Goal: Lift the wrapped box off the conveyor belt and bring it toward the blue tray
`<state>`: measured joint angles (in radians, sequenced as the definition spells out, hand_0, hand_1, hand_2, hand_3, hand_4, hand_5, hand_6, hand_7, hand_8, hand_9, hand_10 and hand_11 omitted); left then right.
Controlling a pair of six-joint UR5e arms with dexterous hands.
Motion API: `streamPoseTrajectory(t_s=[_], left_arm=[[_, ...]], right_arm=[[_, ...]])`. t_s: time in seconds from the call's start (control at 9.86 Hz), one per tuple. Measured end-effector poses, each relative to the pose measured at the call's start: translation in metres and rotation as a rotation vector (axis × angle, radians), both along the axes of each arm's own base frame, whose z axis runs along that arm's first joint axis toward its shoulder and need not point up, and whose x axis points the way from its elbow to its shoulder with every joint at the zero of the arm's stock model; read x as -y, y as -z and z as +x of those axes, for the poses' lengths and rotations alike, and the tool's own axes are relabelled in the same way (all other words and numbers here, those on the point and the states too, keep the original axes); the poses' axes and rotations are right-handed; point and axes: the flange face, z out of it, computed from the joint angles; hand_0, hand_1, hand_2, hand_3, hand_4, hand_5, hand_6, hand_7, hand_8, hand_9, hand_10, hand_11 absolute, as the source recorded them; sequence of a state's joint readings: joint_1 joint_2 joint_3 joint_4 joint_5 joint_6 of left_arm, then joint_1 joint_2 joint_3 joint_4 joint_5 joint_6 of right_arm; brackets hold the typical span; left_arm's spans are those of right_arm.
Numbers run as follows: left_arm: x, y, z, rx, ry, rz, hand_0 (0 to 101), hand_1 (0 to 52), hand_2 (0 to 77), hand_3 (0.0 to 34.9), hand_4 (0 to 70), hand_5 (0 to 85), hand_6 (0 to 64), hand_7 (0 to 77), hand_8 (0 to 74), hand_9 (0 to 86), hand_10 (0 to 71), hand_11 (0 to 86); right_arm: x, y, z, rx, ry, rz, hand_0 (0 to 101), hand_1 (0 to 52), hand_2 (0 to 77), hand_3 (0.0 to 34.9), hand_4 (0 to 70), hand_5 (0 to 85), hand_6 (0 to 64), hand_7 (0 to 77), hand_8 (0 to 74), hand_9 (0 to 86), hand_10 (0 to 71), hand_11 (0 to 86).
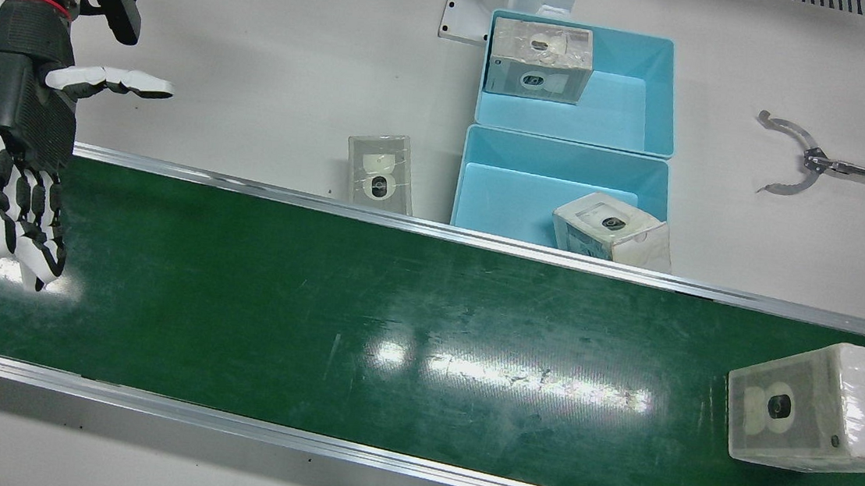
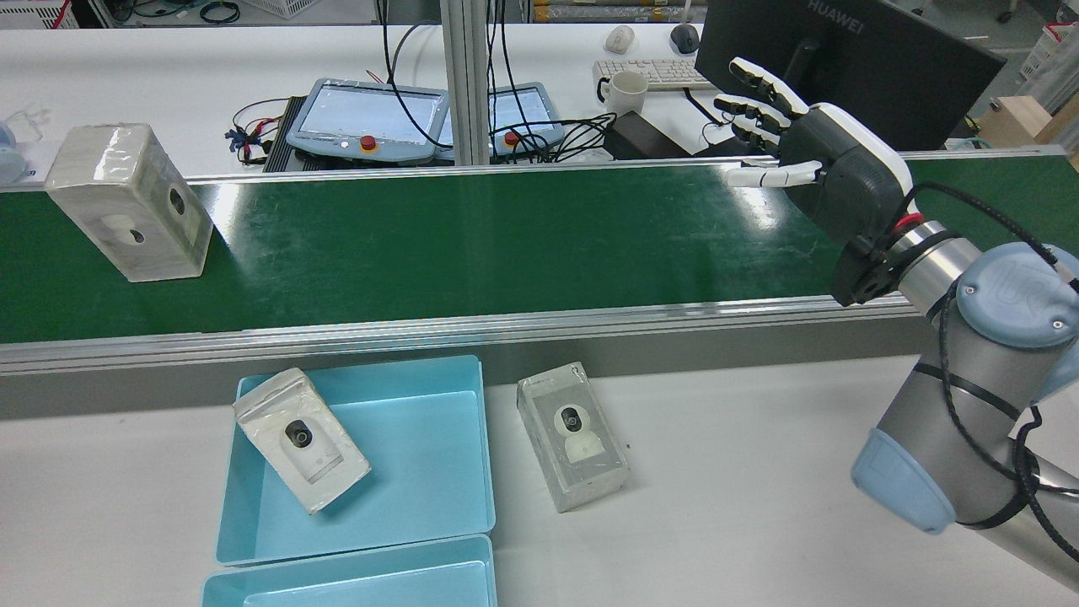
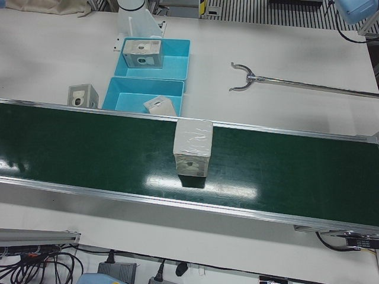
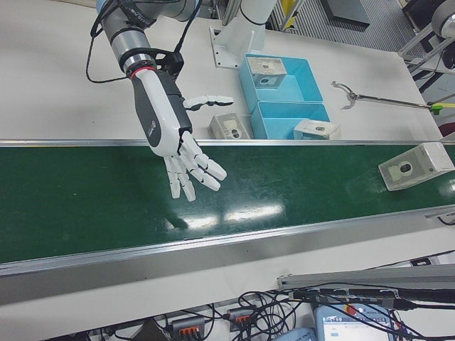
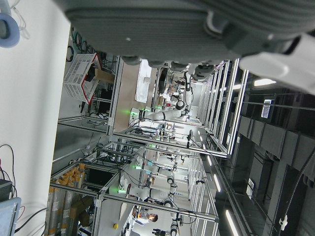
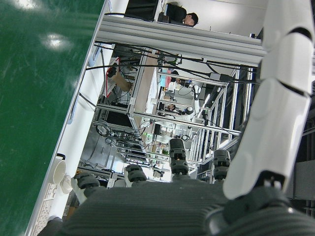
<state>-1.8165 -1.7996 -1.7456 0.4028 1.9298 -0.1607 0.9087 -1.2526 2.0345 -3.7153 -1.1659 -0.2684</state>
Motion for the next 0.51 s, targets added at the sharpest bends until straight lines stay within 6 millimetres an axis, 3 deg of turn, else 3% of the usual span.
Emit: streamPoseTrajectory(t_s=[0.51], left_arm=[[0.0, 0.0, 0.0, 0.0, 0.0, 0.0, 0, 0.0, 1.1, 0.0, 0.0, 0.5, 0.0, 0.5, 0.5, 0.0, 0.5, 0.0]], right_arm=[[-0.0001, -0.0002, -0.0005, 0.001, 0.001, -0.001, 41, 11.5, 13.1, 30.0, 0.0, 13.6, 0.0, 16.9, 1.1, 6.5, 2.2, 4.4]])
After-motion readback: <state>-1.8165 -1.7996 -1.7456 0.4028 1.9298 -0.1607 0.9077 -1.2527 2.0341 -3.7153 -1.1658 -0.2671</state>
